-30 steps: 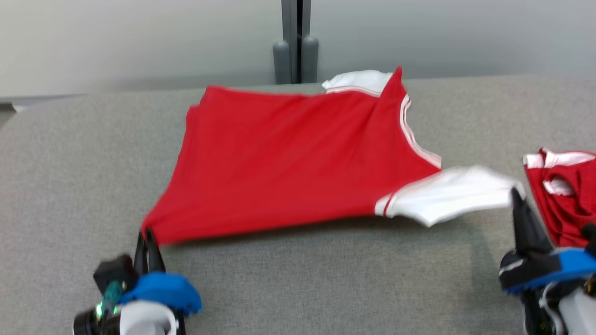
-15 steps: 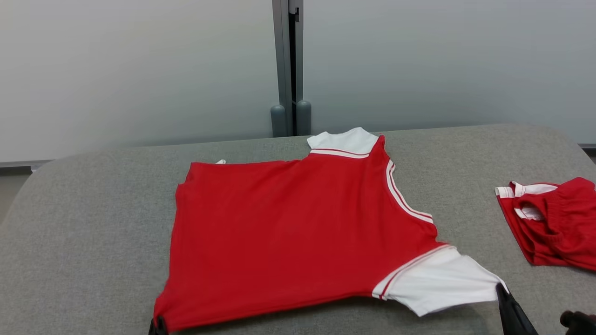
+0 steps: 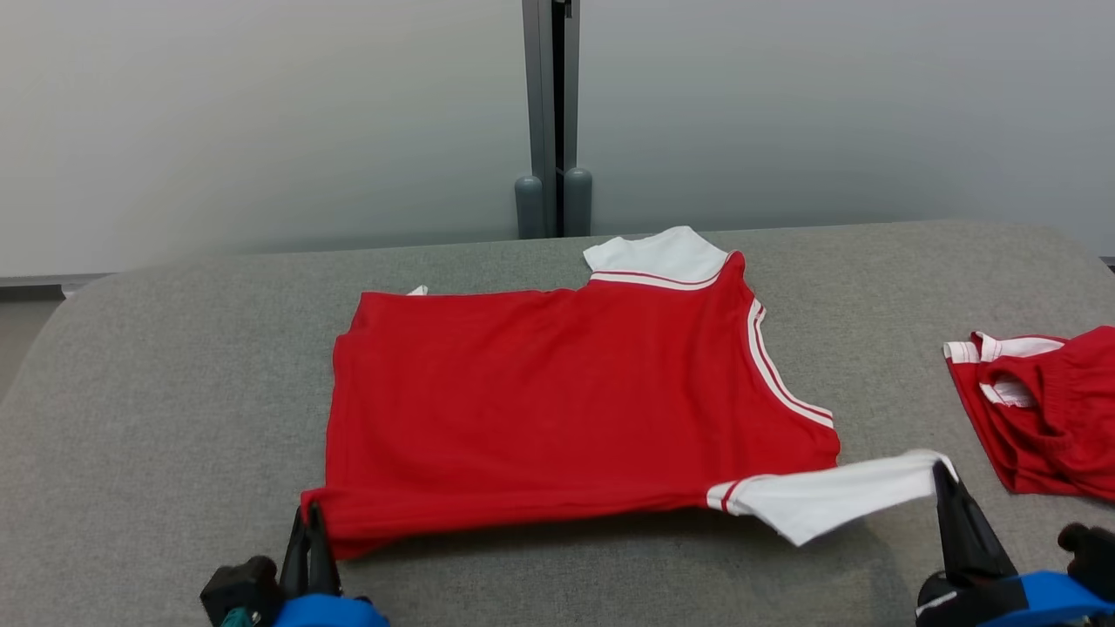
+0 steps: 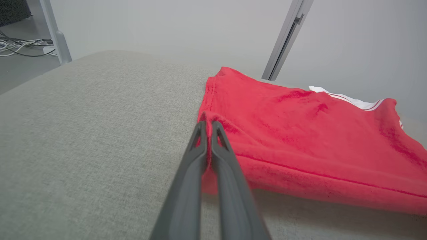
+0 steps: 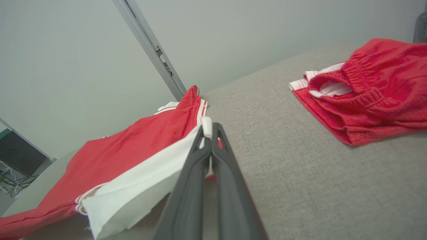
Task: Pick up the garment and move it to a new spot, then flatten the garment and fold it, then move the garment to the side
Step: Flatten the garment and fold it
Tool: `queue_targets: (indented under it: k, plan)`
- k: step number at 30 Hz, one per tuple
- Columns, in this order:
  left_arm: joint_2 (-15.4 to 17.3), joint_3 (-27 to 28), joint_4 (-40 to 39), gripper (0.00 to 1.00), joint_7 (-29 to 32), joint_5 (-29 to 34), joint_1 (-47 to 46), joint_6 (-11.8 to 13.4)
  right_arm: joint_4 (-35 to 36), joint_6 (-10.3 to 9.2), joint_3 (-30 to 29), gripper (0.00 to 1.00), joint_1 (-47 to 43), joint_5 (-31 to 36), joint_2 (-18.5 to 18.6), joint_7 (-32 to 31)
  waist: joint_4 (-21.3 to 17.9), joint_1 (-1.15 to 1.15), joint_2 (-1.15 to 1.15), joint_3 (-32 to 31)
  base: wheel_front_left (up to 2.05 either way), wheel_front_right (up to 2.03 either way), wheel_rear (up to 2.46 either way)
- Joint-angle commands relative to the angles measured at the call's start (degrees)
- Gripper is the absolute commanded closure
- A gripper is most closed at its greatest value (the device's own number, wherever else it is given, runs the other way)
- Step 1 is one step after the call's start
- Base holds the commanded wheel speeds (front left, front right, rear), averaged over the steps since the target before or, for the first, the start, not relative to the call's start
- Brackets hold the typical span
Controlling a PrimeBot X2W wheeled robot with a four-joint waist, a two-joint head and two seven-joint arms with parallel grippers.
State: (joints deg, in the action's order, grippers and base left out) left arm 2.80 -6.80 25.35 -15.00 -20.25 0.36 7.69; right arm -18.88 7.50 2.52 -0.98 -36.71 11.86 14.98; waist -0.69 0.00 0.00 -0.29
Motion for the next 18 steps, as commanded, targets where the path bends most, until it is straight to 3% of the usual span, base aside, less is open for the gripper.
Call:
queue_targets:
  k: [1,12,18]
  plan:
    - [0.12,-1.05,0.74,1.0,-0.24,0.12,-2.37,-0.07,-0.49,-0.01,0.15,1.0,2.5,0.24,0.38,0.25,0.36,0.0,0.0,0.8,0.0,0.0,0.0]
    - [0.14,-7.65,9.42,1.0,-0.24,0.63,-18.04,1.25,-8.32,0.0,1.18,1.0,18.52,0.27,3.07,0.23,1.49,0.0,0.0,7.62,0.0,0.0,0.0]
    - [0.13,-7.7,12.95,1.0,-0.24,0.24,-23.36,2.6,-11.5,0.0,1.23,1.0,24.44,0.03,3.94,0.23,1.66,0.0,0.0,11.19,0.0,0.0,0.0]
